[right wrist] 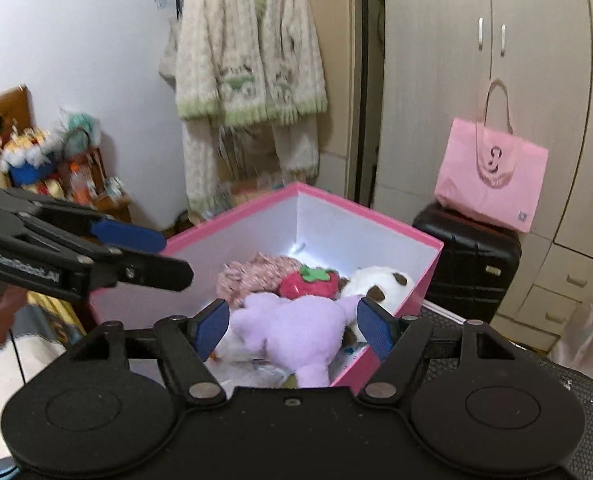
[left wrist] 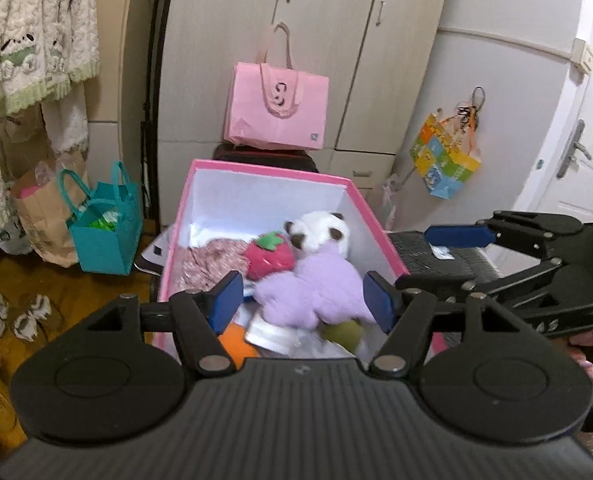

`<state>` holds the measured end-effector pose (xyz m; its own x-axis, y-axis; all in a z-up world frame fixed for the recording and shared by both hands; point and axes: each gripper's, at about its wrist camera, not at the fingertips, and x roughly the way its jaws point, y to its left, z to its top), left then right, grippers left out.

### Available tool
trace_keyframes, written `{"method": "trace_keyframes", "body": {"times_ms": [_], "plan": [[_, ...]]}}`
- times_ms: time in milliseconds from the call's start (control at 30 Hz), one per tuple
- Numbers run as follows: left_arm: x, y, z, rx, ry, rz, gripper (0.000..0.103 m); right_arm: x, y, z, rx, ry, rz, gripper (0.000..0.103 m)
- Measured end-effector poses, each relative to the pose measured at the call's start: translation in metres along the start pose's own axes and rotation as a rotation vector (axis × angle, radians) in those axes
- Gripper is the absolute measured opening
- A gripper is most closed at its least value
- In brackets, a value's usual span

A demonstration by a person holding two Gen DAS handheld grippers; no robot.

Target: Organize soft objects

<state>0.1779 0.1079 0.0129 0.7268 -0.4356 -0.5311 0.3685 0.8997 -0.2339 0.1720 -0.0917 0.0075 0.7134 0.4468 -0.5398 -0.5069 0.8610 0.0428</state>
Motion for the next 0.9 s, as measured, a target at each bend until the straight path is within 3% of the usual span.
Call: {"method": "trace_keyframes", "body": {"times_ms": [167, 300, 400, 667, 900], "plan": [[-0.022, -0.016, -0.007, -0.005, 0.001, 0.013, 0.068, -0.038, 0.002, -0.005, 0.013, -0.04, -0.023, 0.075], [-0.046, -0.033, -0.012, 0.006, -0.017, -0.034, 0.07, -0.069, 0.014, -0.01, 0.022, -0.054, -0.014, 0.077], [-0.064, -0.051, -0.014, 0.041, -0.038, -0.051, 0.071, -0.088, 0.025, -0.015, 0.006, -0.085, -0.054, 0.084], [-0.095, -0.083, -0.02, 0.127, -0.093, -0.081, 0.074, -0.132, 0.018, -0.025, 0.109, -0.173, -0.113, 0.084], [-0.099, -0.098, -0.028, 0.159, -0.125, -0.056, 0.085, -0.145, 0.009, -0.038, 0.126, -0.147, -0.224, 0.091]]}}
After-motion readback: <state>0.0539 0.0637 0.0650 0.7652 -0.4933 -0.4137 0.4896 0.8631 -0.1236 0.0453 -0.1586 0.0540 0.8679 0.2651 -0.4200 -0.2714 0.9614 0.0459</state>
